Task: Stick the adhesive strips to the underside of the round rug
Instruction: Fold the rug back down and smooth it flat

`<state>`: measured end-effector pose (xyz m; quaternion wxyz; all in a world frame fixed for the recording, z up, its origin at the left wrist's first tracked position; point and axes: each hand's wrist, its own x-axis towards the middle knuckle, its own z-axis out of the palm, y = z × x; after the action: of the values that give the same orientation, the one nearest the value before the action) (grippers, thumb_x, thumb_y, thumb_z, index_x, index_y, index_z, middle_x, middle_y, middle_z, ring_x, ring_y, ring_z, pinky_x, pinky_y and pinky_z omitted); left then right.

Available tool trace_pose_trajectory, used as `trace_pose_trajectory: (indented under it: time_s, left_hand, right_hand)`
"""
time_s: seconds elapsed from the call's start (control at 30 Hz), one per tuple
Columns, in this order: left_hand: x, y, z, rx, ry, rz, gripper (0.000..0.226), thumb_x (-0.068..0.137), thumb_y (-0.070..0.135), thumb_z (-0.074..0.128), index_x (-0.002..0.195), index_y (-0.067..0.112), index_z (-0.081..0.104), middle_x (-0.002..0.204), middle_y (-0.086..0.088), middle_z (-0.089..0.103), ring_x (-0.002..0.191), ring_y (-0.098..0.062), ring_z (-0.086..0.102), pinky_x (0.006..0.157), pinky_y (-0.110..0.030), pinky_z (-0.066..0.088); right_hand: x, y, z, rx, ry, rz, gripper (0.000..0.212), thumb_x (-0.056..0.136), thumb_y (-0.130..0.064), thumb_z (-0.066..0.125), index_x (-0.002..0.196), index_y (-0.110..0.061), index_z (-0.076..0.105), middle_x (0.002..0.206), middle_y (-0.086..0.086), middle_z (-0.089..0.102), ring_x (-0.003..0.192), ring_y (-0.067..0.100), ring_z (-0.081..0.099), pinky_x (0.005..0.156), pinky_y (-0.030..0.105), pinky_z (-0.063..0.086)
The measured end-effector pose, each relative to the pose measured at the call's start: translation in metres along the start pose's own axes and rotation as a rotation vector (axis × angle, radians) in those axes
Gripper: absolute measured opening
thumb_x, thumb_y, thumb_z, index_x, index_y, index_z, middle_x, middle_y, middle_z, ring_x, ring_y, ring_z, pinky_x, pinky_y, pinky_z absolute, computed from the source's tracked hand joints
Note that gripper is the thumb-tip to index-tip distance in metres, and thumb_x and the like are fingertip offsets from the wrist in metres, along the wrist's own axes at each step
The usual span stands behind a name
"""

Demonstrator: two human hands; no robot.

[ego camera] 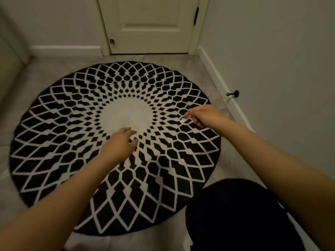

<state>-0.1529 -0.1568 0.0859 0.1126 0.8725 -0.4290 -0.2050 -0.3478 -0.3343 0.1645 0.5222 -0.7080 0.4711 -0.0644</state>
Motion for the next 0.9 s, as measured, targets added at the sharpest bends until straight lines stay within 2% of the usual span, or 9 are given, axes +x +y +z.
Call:
trace_pose_trajectory:
  time_s: [0.1, 0.17, 0.23, 0.4, 0.5, 0.57, 0.63, 0.8, 0.9]
  left_hand:
    - [-0.029, 0.01, -0.033, -0.043, 0.11, 0.034, 0.042, 0.096, 0.037, 0.046, 0.137, 0.026, 0.046, 0.149, 0.003, 0.035, 0.131, -0.017, 0.04, 0.105, -0.036, 0.036]
    - [-0.048, 0.021, -0.048, -0.073, 0.154, 0.078, 0.041, 0.097, 0.036, 0.046, 0.137, 0.026, 0.046, 0.148, 0.002, 0.036, 0.133, -0.017, 0.038, 0.106, -0.035, 0.034]
    - [-0.065, 0.039, -0.06, -0.121, 0.176, 0.146, 0.041, 0.097, 0.035, 0.046, 0.136, 0.026, 0.046, 0.147, 0.003, 0.038, 0.132, -0.016, 0.039, 0.105, -0.034, 0.034]
    - [-0.104, 0.118, -0.078, -0.234, 0.202, 0.338, 0.038, 0.096, 0.037, 0.047, 0.133, 0.028, 0.049, 0.139, 0.002, 0.048, 0.123, -0.015, 0.048, 0.097, -0.035, 0.042]
    - [-0.125, 0.176, -0.076, -0.269, 0.166, 0.527, 0.038, 0.096, 0.035, 0.048, 0.132, 0.025, 0.051, 0.135, 0.0, 0.052, 0.119, -0.017, 0.052, 0.096, -0.036, 0.045]
    - [-0.136, 0.216, -0.07, -0.288, 0.091, 0.672, 0.037, 0.096, 0.034, 0.048, 0.13, 0.024, 0.053, 0.133, -0.001, 0.054, 0.117, -0.017, 0.053, 0.097, -0.035, 0.044]
    - [-0.15, 0.261, -0.058, -0.291, -0.005, 0.809, 0.035, 0.095, 0.035, 0.049, 0.128, 0.024, 0.056, 0.131, -0.001, 0.055, 0.114, -0.017, 0.055, 0.096, -0.034, 0.044]
    - [-0.199, 0.346, -0.016, -0.274, -0.17, 1.043, 0.032, 0.095, 0.028, 0.052, 0.125, 0.019, 0.059, 0.13, -0.004, 0.054, 0.118, -0.021, 0.052, 0.1, -0.033, 0.038]
    - [-0.238, 0.379, 0.019, -0.209, -0.276, 1.158, 0.03, 0.095, 0.027, 0.053, 0.123, 0.019, 0.06, 0.128, -0.003, 0.055, 0.116, -0.02, 0.053, 0.097, -0.028, 0.037]
  right_hand:
    - [-0.038, -0.017, 0.0, 0.127, 0.058, -0.064, 0.023, 0.096, -0.016, 0.051, 0.115, -0.008, 0.061, 0.082, 0.003, 0.067, 0.067, 0.01, 0.067, 0.06, 0.017, 0.054]
    - [-0.069, -0.026, -0.004, 0.247, 0.113, -0.09, 0.032, 0.097, -0.011, 0.048, 0.128, -0.005, 0.051, 0.092, 0.007, 0.069, 0.077, 0.011, 0.071, 0.067, 0.019, 0.057]
    - [-0.103, -0.034, -0.013, 0.348, 0.169, -0.118, 0.034, 0.097, -0.008, 0.047, 0.13, -0.003, 0.048, 0.094, 0.008, 0.07, 0.082, 0.013, 0.071, 0.07, 0.02, 0.058]
    - [-0.184, -0.025, -0.045, 0.469, 0.414, -0.201, 0.026, 0.094, -0.015, 0.054, 0.116, -0.001, 0.06, 0.09, 0.005, 0.072, 0.081, 0.015, 0.072, 0.068, 0.023, 0.057]
    - [-0.233, -0.001, -0.071, 0.442, 0.654, -0.257, 0.007, 0.087, -0.015, 0.066, 0.092, -0.016, 0.07, 0.088, -0.002, 0.069, 0.081, 0.011, 0.067, 0.075, 0.023, 0.053]
    - [-0.274, 0.021, -0.089, 0.317, 0.834, -0.278, 0.01, 0.081, -0.015, 0.072, 0.083, -0.024, 0.071, 0.085, -0.006, 0.064, 0.072, 0.001, 0.058, 0.073, 0.015, 0.046]
    - [-0.32, 0.047, -0.104, 0.318, 0.956, -0.247, 0.01, 0.079, -0.013, 0.074, 0.085, -0.021, 0.074, 0.082, -0.006, 0.066, 0.066, -0.002, 0.056, 0.068, 0.013, 0.045]
    - [-0.408, 0.117, -0.116, 0.456, 1.164, -0.013, 0.011, 0.075, -0.01, 0.077, 0.072, -0.015, 0.068, 0.067, 0.003, 0.066, 0.055, 0.01, 0.063, 0.053, 0.02, 0.051]
    - [-0.457, 0.167, -0.108, 0.594, 1.325, 0.105, 0.009, 0.079, -0.006, 0.074, 0.074, -0.009, 0.066, 0.072, 0.013, 0.068, 0.062, 0.018, 0.07, 0.058, 0.024, 0.057]
